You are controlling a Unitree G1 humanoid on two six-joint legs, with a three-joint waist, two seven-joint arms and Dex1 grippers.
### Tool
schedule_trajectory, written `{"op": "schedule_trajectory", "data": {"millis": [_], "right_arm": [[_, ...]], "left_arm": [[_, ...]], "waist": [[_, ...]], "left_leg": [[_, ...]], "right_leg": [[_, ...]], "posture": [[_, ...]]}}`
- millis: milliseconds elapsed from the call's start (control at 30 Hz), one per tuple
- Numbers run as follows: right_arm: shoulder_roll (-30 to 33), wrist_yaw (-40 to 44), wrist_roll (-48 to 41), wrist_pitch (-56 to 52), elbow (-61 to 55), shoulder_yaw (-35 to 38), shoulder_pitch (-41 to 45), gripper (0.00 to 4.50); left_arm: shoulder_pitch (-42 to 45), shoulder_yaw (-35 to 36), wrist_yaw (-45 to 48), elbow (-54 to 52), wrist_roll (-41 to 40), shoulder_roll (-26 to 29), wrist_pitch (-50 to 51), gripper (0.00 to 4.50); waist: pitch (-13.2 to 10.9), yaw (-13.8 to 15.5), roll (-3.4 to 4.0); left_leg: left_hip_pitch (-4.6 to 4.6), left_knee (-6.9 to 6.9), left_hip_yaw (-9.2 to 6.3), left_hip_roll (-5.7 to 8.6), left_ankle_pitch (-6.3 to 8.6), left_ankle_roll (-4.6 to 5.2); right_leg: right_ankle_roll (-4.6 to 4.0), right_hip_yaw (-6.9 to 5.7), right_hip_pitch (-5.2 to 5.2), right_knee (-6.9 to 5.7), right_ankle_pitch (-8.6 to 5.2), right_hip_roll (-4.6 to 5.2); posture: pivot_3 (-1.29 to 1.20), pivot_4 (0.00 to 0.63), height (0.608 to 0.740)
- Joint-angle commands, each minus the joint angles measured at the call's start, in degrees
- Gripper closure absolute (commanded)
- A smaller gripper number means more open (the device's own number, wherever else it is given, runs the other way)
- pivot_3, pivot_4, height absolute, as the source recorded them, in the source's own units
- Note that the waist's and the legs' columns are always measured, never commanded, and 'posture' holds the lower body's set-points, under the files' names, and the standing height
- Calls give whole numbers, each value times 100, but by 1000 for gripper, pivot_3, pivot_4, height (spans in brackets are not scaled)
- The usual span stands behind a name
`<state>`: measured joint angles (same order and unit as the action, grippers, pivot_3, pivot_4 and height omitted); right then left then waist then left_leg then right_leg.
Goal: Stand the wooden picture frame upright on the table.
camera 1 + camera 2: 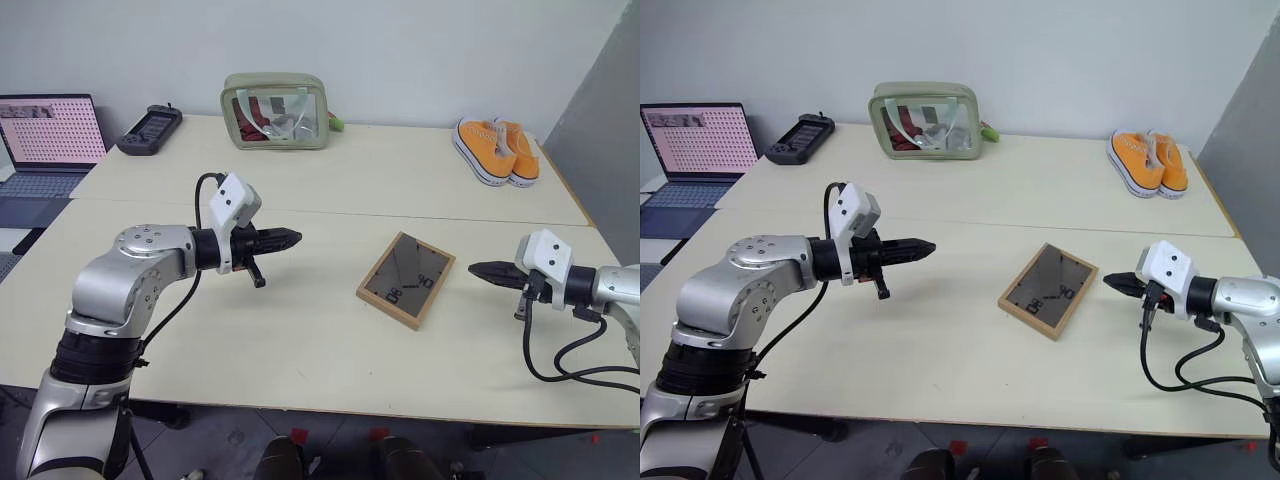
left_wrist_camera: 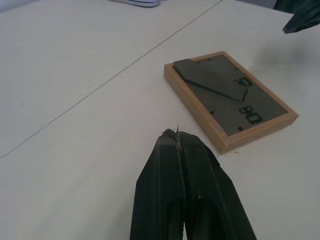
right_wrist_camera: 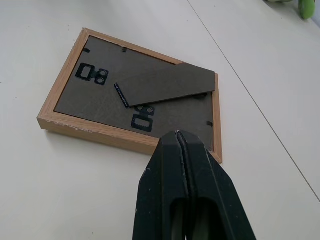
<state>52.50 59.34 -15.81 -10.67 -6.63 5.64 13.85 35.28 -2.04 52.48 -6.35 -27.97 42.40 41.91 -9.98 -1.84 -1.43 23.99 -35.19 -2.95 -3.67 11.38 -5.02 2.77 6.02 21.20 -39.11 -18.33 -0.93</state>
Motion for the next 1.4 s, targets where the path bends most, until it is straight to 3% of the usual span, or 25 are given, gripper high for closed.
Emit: {"op": "schedule_trajectory", "data": {"millis": [33, 367, 533, 833, 1000, 1400], "right_arm": [[15, -190, -26, -45, -315, 273, -112, 4500], [-334, -1294, 519, -386, -506, 197, -231, 4500], [-792, -1949, 978, -419, -510, -76, -166, 4500], [-1340, -2478, 1358, -413, -256, -302, -289, 4500], [-1527, -2751, 1593, -287, 176, -400, -303, 4500], [-1909, -3024, 1883, 180, 1278, -653, 320, 4500]], "left_arm": [[300, -39, 74, 203, 127, -108, -202, 4470], [910, -409, 505, 1747, 447, -716, -533, 4470], [1509, -1033, 697, 3544, 1262, -1480, -1635, 4470], [2539, -1039, 523, 6008, 1978, -2712, -2960, 4470], [2701, -980, 658, 6357, 2115, -3062, -3181, 4470], [2556, -989, 574, 6431, 2430, -3118, -2966, 4470]], "waist": [[0, 1, 0], [1, 2, 1], [2, 15, 0], [2, 15, 0], [2, 7, 0], [2, -14, 0]], "left_leg": [[0, -1, 0, 0, 0, 0], [0, -6, -2, 1, 0, 0], [1, -11, -6, 3, 0, 0], [56, -66, -20, 10, 1, 3], [56, -73, -21, 11, 1, 3], [54, -76, -25, 12, 1, 3]], "right_leg": [[0, 0, 0, -1, 0, 0], [0, -3, -1, -4, 0, 0], [-1, -8, -4, -5, 1, -1], [1, -17, 21, -17, 2, 0], [3, -16, 24, -32, 1, -1], [4, -17, 26, -47, 0, -2]], "posture": [[0, 150, 740], [0, 150, 740], [0, 150, 740], [0, 150, 740], [0, 150, 740], [0, 150, 740]]}}
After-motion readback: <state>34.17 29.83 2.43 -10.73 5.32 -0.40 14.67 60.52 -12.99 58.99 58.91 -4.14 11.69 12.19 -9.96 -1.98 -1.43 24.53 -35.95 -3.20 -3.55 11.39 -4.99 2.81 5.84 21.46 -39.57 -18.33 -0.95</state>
